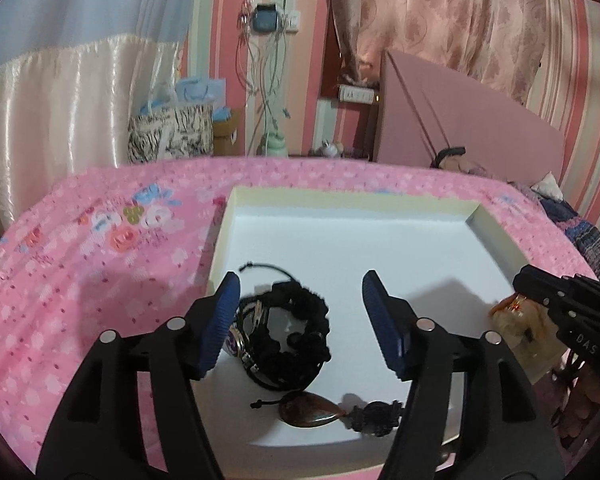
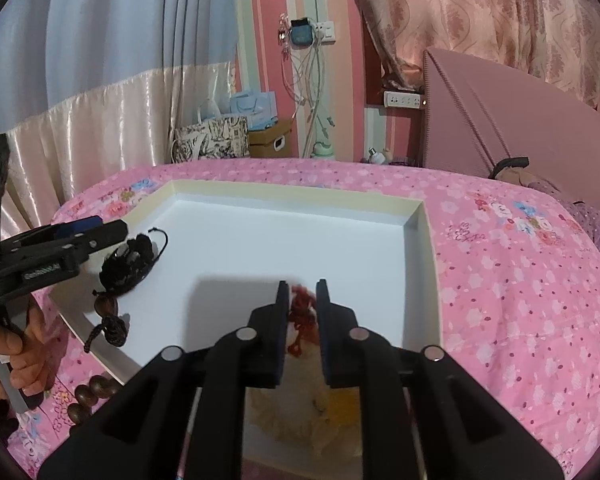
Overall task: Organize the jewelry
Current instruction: 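Open the right tool to drop the pendant while the left tool releases the scrunchie into the tray, then withdraw both open tools from the tray toward the remaining jewelry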
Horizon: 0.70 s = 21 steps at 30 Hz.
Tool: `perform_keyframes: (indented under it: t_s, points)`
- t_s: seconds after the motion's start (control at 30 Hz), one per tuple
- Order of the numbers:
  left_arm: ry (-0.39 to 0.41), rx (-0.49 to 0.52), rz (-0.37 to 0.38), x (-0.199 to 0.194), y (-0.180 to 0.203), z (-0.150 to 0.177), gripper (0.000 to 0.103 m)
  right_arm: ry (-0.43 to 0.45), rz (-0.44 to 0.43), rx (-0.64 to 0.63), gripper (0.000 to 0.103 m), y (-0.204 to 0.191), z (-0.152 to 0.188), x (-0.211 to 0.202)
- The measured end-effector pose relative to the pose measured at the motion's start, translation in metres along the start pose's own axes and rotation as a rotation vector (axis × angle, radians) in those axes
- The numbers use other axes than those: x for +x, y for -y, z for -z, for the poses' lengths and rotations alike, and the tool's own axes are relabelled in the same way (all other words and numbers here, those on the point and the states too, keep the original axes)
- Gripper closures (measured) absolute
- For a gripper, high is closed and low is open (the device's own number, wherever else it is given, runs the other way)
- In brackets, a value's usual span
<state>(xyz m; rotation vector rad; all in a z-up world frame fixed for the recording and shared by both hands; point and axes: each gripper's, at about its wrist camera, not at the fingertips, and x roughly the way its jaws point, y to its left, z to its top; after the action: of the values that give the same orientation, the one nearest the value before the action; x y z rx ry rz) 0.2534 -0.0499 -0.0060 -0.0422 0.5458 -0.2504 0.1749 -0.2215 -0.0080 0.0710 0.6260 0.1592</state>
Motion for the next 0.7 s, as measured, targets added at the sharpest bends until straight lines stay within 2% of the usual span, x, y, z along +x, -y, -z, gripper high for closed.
perform_keyframes:
  t_s: [0.03,0.07,0.2,0.27,0.37,0.43,0.57,0.7]
  points:
    - [0.008,0.004,-0.011,-0.004,0.001,-0.003,0.037,0.014,-0.002,0.007,0.067,0.002,-0.003,-0.005]
    - [0.015,0.004,-0.018,-0.009,0.001,-0.005,0.036,0.028,-0.003,0.012,0.064,0.004,-0.005,-0.009]
    - [0.024,-0.027,0.033,-0.021,-0.004,-0.014,0.033,0.072,0.002,0.059,0.062,0.019,-0.009,-0.027]
    - [0.014,-0.03,0.003,-0.024,-0.004,-0.017,0.032,0.054,0.016,0.093,0.062,0.032,-0.009,-0.034]
    - [0.004,-0.012,-0.038,-0.039,0.002,-0.018,0.031,0.064,0.058,0.067,0.062,0.049,-0.003,-0.059]
    - [0.03,0.034,-0.066,-0.062,0.008,-0.015,0.022,0.068,0.101,0.079,0.057,0.07,0.011,-0.083]
    - [0.059,-0.019,-0.074,-0.111,0.007,0.004,0.017,0.049,0.101,0.138,0.056,0.098,0.041,-0.112]
    - [0.065,-0.069,-0.077,-0.137,0.021,0.04,0.014,0.039,0.035,0.164,0.054,0.095,0.064,-0.127]
